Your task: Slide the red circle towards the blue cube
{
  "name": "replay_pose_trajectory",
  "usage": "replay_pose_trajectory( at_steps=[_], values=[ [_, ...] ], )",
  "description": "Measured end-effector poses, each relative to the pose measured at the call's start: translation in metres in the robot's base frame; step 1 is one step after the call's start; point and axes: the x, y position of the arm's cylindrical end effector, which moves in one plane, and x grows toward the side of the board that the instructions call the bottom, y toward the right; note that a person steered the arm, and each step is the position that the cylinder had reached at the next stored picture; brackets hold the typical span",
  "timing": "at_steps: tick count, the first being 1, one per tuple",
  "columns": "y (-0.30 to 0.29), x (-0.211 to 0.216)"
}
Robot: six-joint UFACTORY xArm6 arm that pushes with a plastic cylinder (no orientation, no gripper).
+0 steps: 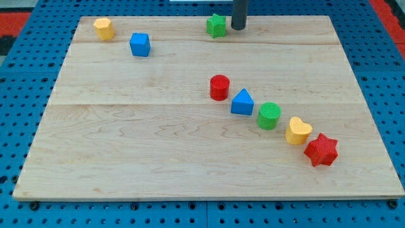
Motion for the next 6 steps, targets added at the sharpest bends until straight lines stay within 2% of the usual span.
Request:
replay_pose_trajectory(
  at_steps=[1, 2, 3, 4, 5, 6],
  values=[
    [-0.059, 0.000],
    [-0.071, 0.017],
    [0.001, 0.093],
    [0.003, 0.149],
    [0.017, 0.173],
    [-0.004, 0.198]
  ],
)
